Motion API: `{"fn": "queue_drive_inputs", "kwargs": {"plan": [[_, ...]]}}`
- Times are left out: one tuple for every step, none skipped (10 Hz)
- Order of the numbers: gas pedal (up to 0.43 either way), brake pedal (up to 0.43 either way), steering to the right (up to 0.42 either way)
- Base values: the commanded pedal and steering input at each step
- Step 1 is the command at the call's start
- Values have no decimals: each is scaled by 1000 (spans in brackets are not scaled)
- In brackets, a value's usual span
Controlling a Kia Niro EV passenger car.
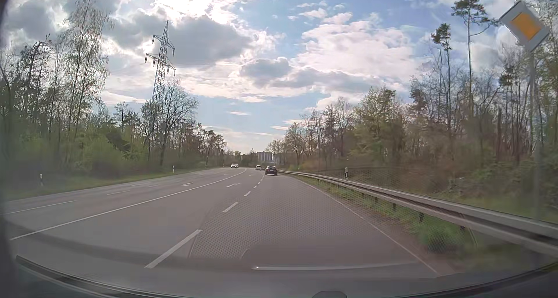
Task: Follow the waypoints while adhering to traffic rules and regulations
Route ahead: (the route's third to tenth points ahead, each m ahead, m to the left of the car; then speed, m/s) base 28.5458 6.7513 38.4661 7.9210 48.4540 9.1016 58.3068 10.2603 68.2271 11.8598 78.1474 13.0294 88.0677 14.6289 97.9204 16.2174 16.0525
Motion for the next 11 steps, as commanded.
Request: {"fn": "queue_drive_inputs", "kwargs": {"plan": [[98, 0, -19], [98, 0, -19], [98, 0, -18], [98, 0, -18], [98, 0, -17], [98, 0, -16], [98, 0, -15], [98, 0, -15], [98, 0, -15], [98, 0, -15], [98, 0, -15]]}}
